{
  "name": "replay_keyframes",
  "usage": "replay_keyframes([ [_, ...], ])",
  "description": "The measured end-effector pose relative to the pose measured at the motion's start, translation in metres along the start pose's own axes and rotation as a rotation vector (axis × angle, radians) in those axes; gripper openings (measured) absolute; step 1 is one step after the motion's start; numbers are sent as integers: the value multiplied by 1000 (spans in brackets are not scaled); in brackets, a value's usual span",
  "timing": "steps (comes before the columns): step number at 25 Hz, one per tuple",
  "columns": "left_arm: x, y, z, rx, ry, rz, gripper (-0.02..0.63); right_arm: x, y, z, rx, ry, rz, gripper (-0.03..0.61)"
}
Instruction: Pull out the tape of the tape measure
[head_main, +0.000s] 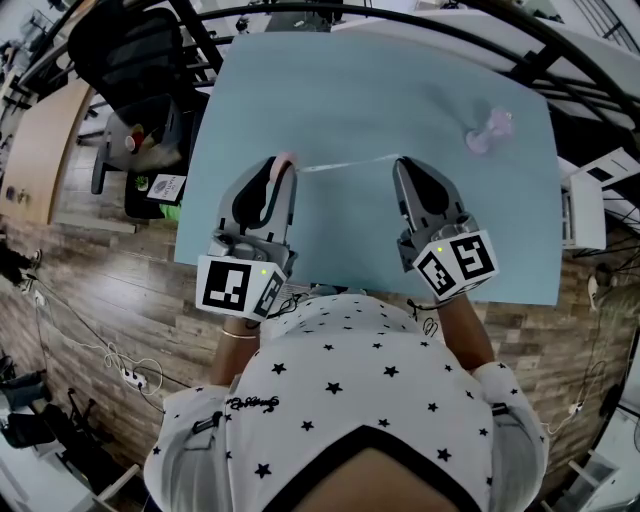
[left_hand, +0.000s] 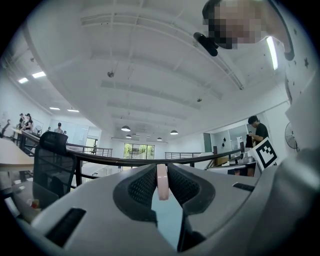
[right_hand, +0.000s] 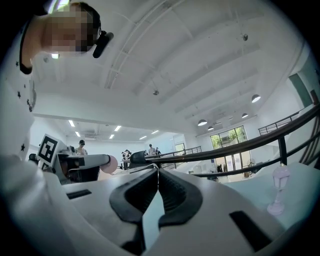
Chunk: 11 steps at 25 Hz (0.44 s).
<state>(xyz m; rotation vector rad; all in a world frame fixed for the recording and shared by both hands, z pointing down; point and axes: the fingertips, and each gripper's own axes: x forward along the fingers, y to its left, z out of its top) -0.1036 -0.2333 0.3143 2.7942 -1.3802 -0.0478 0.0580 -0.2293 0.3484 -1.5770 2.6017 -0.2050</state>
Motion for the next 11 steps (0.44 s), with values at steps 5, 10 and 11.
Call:
replay_keyframes([
  [5, 0, -1, 0, 8, 1, -1, 87, -1, 0, 1, -15, 1, -1, 3],
  [10, 0, -2, 2, 13, -6, 3, 87, -2, -2, 0, -11, 4, -8, 3],
  [11, 0, -2, 2, 13, -8, 4, 87, -2, -2, 0, -14, 4, -7, 3],
])
